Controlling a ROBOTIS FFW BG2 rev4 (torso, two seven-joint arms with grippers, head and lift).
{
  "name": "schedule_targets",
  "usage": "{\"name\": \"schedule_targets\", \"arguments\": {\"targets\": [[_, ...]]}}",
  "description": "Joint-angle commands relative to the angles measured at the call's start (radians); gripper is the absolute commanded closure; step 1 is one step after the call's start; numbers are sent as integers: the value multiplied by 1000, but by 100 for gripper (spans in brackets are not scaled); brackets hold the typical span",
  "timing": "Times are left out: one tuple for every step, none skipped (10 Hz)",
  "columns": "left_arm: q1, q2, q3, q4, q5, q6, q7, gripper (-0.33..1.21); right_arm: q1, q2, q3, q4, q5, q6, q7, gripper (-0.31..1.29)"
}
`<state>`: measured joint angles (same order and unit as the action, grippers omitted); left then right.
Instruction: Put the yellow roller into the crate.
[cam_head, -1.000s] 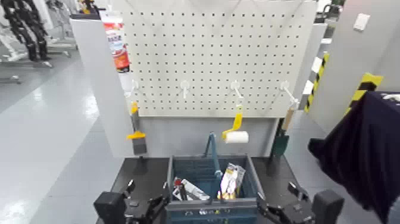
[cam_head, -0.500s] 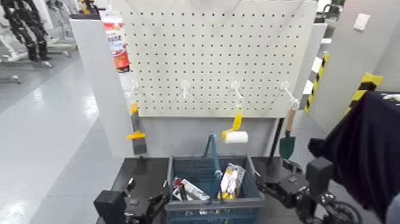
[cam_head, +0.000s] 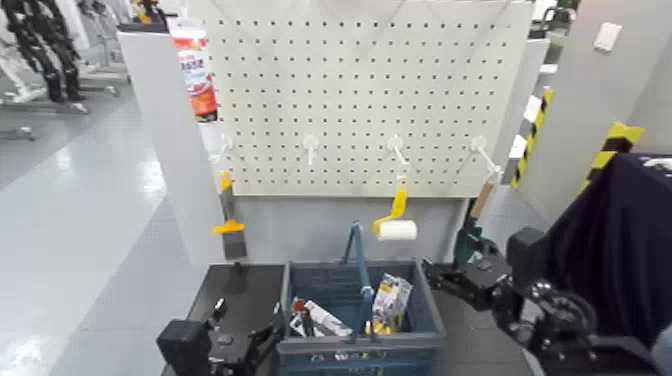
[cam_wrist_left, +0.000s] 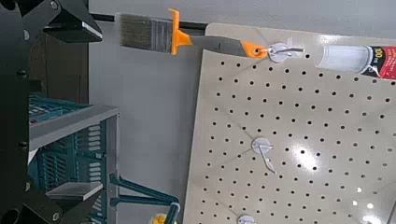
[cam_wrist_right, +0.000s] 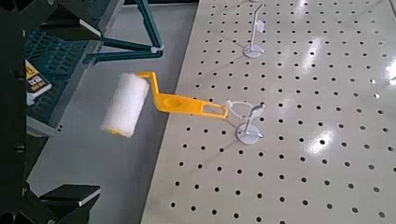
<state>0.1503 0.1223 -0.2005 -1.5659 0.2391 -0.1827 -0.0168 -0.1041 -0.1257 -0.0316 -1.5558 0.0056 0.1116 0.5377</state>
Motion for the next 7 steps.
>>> {"name": "schedule_targets", "arguments": {"targets": [[0, -1, 1, 1, 0, -1, 0, 17, -103, -14, 21, 115, -9, -35, 34, 14], [0, -1, 1, 1, 0, -1, 0, 17, -140, -17, 35, 169, -19, -59, 45, 14], [0, -3, 3, 3, 0, -1, 0, 17, -172, -18, 45, 217, -21, -73, 53, 14], [0, -3, 3, 3, 0, -1, 0, 17, -200, -20, 55, 258, -32, -89, 57, 14], [-1, -4, 3, 4, 0, -1, 0, 17, -233, -23, 62, 301, -35, -104, 62, 14], [-1, -6, 3, 4, 0, -1, 0, 17, -266, -25, 75, 344, -41, -118, 71, 14], [-1, -6, 3, 4, 0, -1, 0, 17, -298, -25, 85, 385, -50, -130, 82, 14]]}}
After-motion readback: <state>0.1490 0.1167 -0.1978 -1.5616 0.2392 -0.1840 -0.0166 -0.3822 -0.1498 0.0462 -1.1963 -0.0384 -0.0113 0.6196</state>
